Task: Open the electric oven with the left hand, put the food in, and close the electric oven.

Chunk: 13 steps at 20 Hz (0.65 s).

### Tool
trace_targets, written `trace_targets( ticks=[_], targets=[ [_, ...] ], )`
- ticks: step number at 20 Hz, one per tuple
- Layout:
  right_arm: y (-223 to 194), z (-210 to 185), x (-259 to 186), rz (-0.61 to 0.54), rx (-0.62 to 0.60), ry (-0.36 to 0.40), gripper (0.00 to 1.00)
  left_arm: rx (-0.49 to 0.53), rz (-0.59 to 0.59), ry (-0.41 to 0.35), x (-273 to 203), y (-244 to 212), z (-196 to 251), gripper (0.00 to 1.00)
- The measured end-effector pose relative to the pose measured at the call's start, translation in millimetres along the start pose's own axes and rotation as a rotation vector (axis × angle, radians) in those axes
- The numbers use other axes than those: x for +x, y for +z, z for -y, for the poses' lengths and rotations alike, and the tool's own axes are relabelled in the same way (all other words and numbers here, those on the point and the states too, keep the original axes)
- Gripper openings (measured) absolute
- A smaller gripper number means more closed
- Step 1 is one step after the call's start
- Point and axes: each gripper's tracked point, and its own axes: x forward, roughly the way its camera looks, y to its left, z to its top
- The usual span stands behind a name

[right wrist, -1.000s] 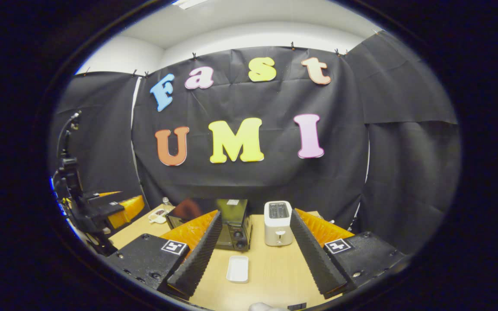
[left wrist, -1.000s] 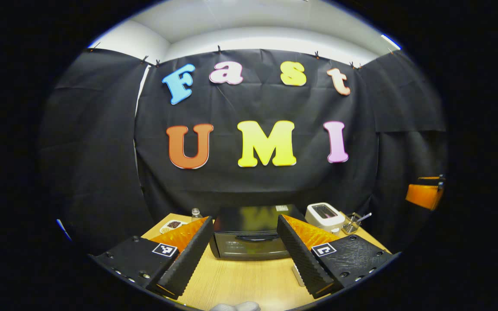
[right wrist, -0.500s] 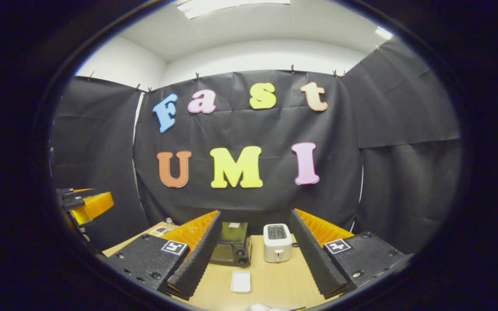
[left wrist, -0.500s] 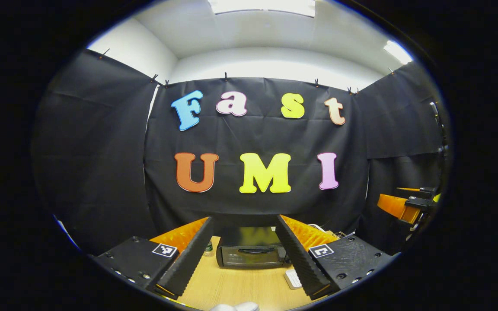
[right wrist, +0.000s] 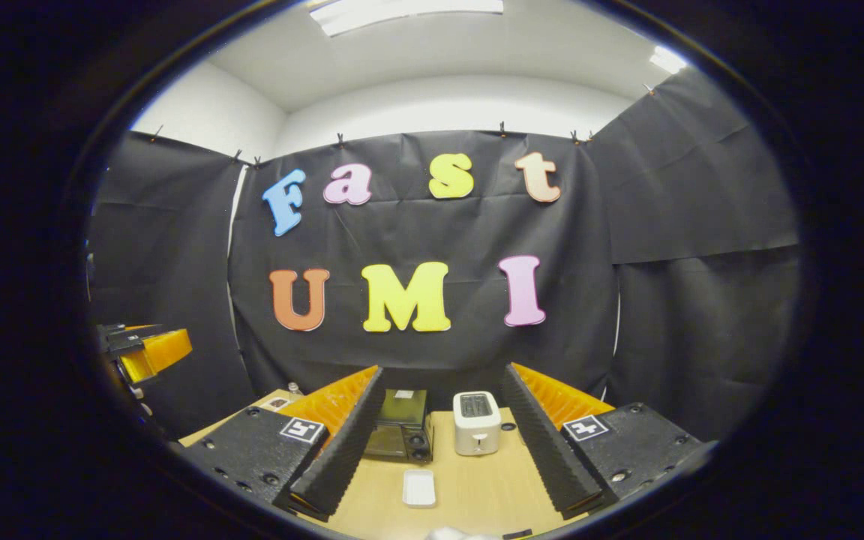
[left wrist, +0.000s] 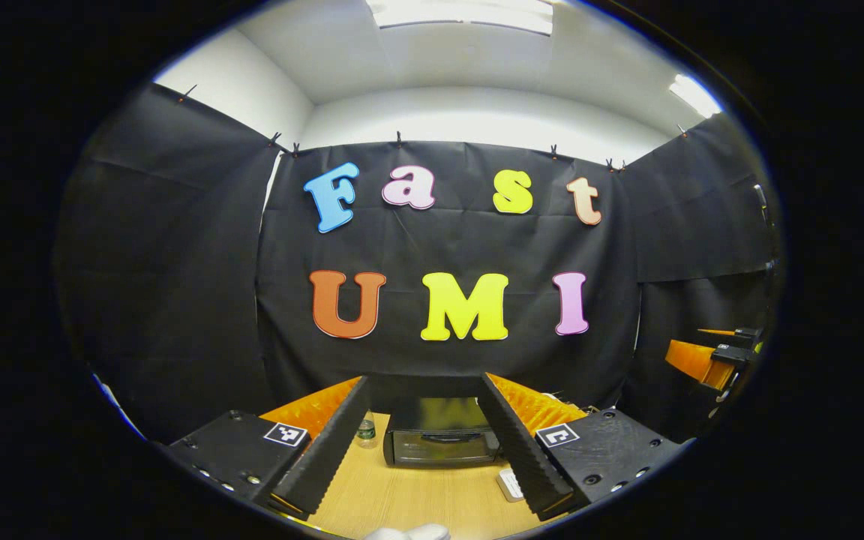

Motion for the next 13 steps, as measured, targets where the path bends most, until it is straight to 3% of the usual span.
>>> trace_targets(
  ticks=[1,2,3,4,5,6,10,11,12,13],
  targets=[
    [3,1,-1,0.002,-0.001,-0.003,1.0,0.0,0.002,-0.004,0,1,-1,0.95],
    [5,0,-2,0.006,0.0,-0.004,0.9,0.001,0.003,-0.005,-3,-1,-3,0.95],
    [7,-1,-4,0.008,0.005,-0.002,0.9,0.001,0.004,-0.007,-4,-1,-3,0.95],
    [9,-2,-5,0.008,0.01,-0.003,1.0,-0.002,0.004,-0.01,-6,0,-3,0.94],
    [11,-3,-6,0.008,0.013,-0.001,0.9,-0.007,0.007,-0.012,-5,2,-3,0.94],
    [12,-3,-7,0.009,0.015,0.0,1.0,-0.011,0.005,-0.016,-6,3,-2,0.94],
    [18,-5,-9,0.006,0.013,-0.001,1.0,-0.006,0.01,-0.032,-8,9,0,0.95],
    [18,-5,-10,0.002,0.01,-0.003,0.9,-0.009,0.011,-0.042,-8,10,2,0.84],
    [20,-5,-11,0.005,0.009,-0.002,0.9,-0.01,0.012,-0.045,-9,11,2,0.84],
    [21,-6,-11,0.008,0.01,-0.002,1.0,-0.009,0.01,-0.046,-10,12,1,0.84]
  ],
)
